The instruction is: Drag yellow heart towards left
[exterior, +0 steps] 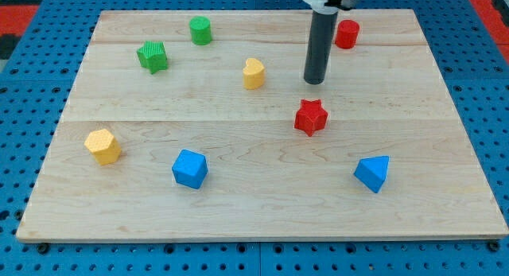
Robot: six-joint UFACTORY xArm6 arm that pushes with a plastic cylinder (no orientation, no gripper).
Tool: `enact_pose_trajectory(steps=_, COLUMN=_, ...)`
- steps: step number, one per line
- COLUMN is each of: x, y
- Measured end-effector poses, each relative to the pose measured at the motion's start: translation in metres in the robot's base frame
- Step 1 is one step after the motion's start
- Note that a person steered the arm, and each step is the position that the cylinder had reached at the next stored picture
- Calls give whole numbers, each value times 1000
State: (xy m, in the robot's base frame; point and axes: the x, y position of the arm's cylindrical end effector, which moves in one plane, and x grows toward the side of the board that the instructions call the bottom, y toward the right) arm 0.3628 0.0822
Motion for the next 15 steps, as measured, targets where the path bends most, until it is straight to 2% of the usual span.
enact_pose_trajectory(steps=5, x=0, y=-23)
enact_pose_trajectory(steps=6, x=0, y=-37)
enact_pose_trajectory(steps=7, x=-3, y=-103)
enact_pose_trajectory(steps=8, x=2, y=-111)
enact_pose_trajectory(steps=15, x=10, y=-92)
